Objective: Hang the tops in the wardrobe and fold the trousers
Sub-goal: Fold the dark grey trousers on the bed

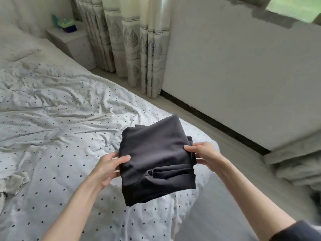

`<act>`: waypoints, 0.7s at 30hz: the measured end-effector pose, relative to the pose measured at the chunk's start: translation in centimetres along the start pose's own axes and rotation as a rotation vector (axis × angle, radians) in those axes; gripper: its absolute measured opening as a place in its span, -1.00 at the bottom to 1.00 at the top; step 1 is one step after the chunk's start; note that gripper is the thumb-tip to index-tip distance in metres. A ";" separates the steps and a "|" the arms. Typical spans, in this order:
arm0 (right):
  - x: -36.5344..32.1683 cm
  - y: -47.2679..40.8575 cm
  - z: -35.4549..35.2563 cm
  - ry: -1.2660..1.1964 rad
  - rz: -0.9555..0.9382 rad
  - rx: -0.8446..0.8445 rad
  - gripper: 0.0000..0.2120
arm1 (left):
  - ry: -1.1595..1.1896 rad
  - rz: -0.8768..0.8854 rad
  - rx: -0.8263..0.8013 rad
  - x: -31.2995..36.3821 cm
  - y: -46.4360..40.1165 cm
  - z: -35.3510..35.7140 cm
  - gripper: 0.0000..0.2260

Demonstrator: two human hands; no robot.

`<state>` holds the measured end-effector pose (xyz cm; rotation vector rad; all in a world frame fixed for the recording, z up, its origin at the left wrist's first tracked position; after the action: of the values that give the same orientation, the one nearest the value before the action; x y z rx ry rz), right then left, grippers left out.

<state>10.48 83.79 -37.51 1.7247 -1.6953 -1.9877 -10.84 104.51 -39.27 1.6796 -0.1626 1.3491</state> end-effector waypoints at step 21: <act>24.0 48.3 -33.5 -0.597 0.014 0.975 -0.88 | -0.329 0.114 -1.139 -0.1 28.7 49.5 -0.85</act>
<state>-3.79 26.47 -14.13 1.2209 -3.2547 -1.8983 5.92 53.12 -20.44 0.8783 -1.0179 0.7506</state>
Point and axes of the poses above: each hand's wrist, its own y-axis away from the middle knuckle, its own z-axis out of the palm, x = y × z, the point moved 5 cm from there along -y, towards the middle knuckle, and after that the axes turned 5 degrees about z, right-handed, at the moved point
